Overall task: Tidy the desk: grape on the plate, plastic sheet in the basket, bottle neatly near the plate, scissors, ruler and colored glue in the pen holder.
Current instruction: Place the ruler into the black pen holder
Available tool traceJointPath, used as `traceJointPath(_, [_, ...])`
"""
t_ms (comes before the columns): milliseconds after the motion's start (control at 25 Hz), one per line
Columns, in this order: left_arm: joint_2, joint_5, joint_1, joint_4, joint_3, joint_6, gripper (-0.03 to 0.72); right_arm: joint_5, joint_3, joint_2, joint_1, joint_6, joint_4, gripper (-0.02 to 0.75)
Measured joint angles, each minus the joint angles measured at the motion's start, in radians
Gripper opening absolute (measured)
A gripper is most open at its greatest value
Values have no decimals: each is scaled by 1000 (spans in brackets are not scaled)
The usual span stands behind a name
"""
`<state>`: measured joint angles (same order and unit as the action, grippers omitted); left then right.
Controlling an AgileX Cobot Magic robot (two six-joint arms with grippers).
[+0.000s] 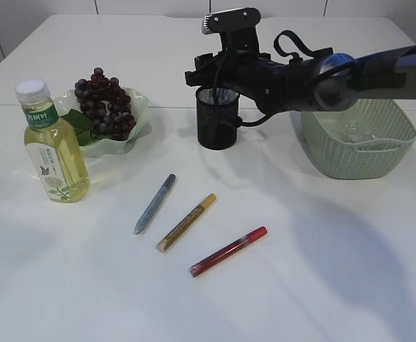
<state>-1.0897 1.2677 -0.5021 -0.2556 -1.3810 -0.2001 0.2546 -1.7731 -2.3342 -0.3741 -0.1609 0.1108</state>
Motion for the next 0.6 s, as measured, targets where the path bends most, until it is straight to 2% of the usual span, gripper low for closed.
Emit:
traceJointPath(240, [0,0,0,0,0,0,307,-102,0,37,0,0,12,414])
traceJointPath(600, [0,0,0,0,0,0,307,-484,0,294,0,2,68,416])
